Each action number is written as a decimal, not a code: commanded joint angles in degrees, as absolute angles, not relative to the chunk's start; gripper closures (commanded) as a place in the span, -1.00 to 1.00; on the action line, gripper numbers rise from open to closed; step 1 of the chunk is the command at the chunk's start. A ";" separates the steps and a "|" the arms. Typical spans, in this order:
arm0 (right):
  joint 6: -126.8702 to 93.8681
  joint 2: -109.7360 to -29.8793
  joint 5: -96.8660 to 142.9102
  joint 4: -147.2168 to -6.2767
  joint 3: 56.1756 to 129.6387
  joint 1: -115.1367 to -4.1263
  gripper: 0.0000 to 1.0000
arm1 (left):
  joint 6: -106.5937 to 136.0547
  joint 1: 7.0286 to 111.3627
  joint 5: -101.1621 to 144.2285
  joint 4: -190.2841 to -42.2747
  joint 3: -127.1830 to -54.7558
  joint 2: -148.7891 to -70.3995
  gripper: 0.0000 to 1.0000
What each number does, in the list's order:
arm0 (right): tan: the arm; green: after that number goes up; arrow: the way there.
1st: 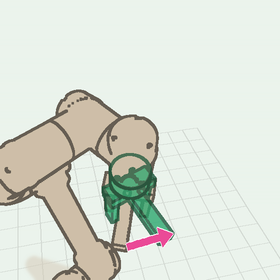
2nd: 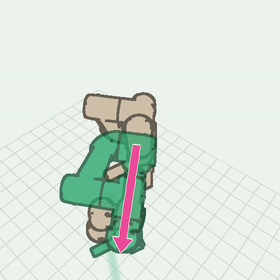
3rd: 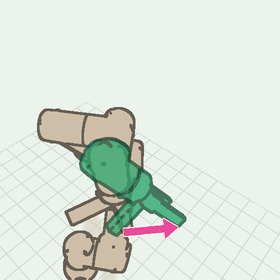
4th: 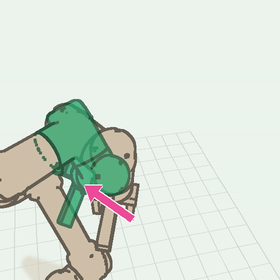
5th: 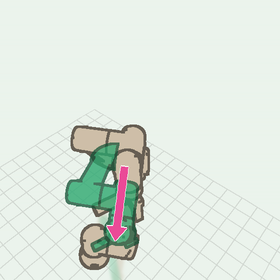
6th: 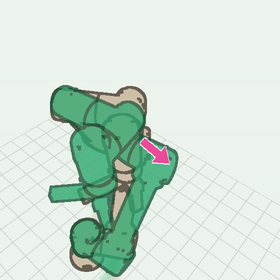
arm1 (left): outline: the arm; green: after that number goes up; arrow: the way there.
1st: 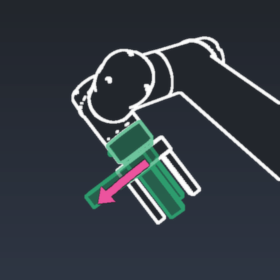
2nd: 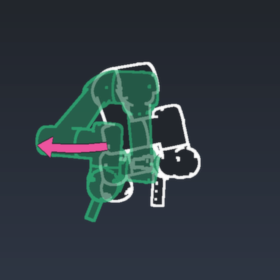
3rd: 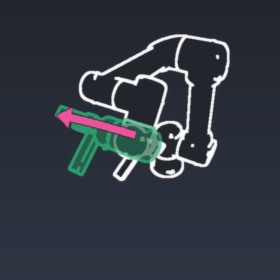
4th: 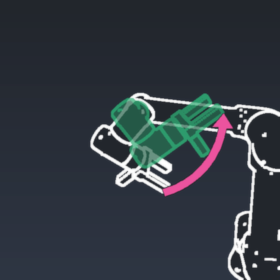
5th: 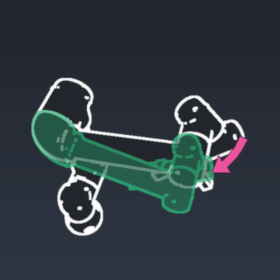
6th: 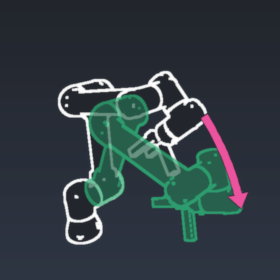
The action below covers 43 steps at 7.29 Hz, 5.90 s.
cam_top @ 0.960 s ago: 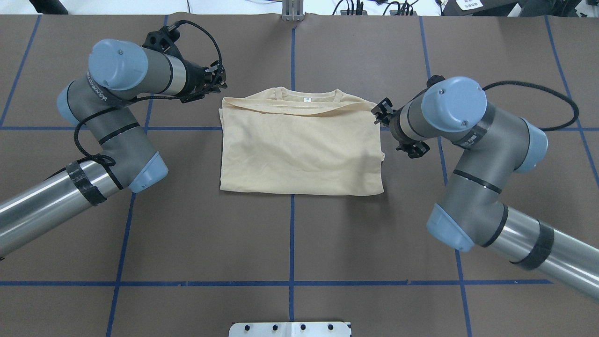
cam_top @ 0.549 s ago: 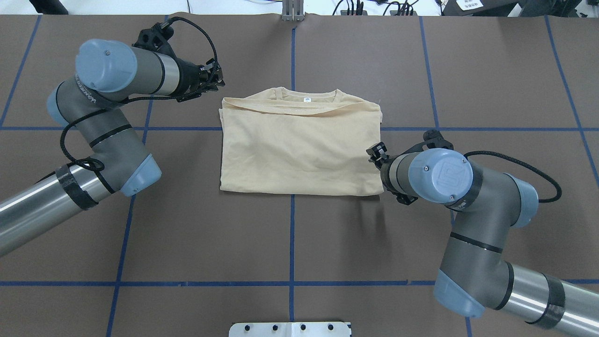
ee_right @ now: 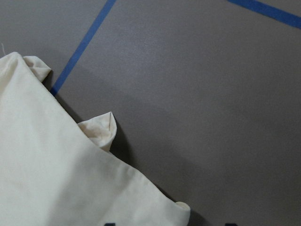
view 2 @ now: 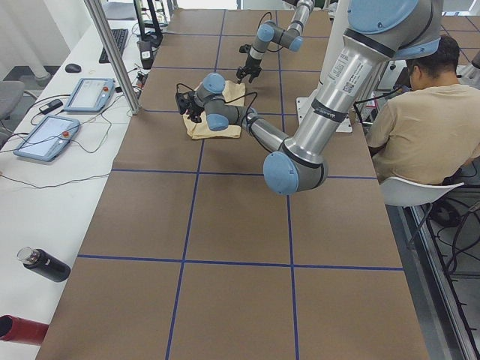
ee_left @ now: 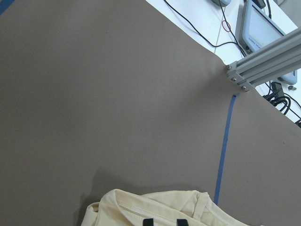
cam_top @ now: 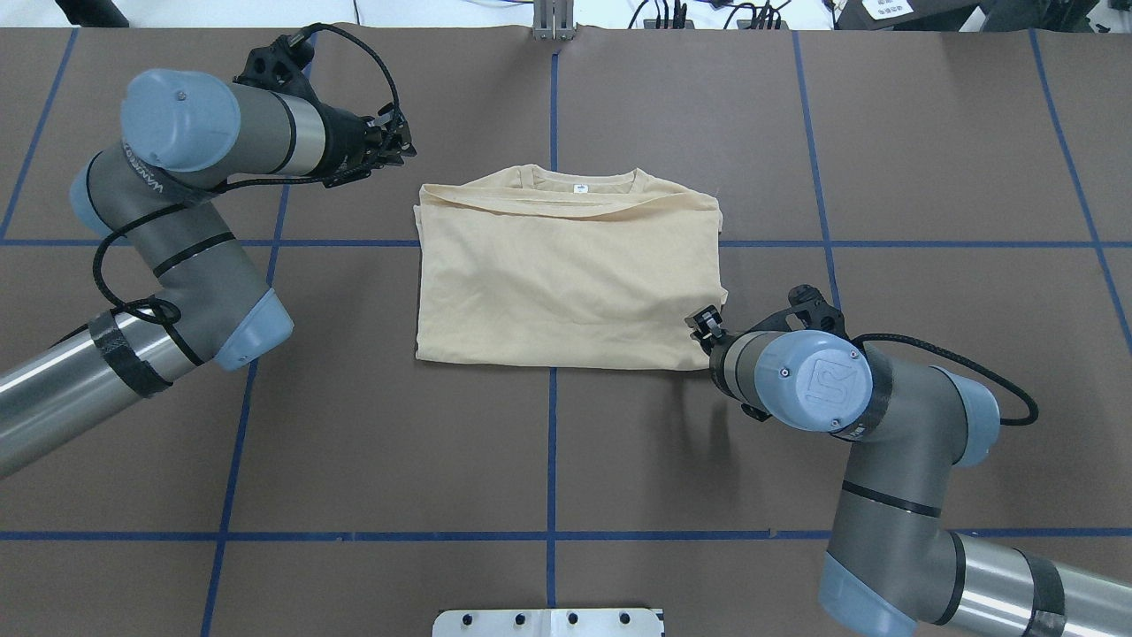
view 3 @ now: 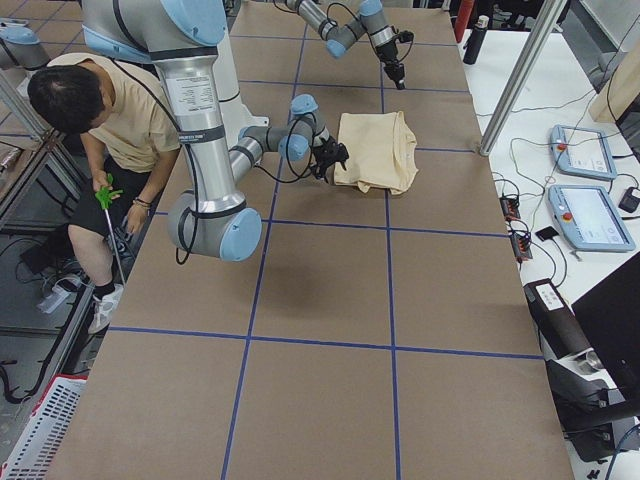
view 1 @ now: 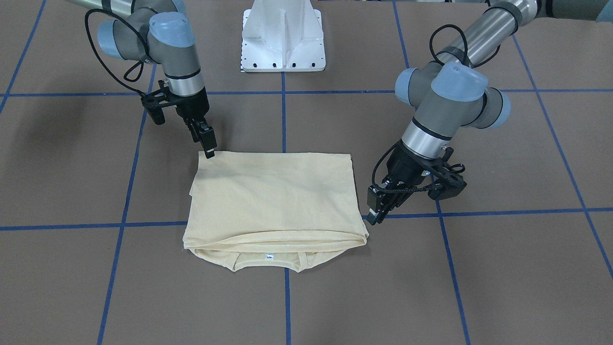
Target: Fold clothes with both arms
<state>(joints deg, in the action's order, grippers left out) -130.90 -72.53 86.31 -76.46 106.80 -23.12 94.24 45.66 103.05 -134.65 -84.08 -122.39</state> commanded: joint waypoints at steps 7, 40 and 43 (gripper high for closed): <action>-129.73 -72.33 86.13 -76.46 105.73 -23.29 -0.46 | 94.22 45.97 103.01 -134.65 -84.11 -121.55 0.42; -131.40 -73.21 89.30 -77.78 118.83 -21.36 -1.00 | 103.27 20.74 96.33 -109.42 -102.75 -115.05 0.10; -131.40 -73.21 89.03 -77.78 117.86 -21.27 -1.00 | 103.27 20.74 95.98 -109.51 -99.86 -116.53 0.09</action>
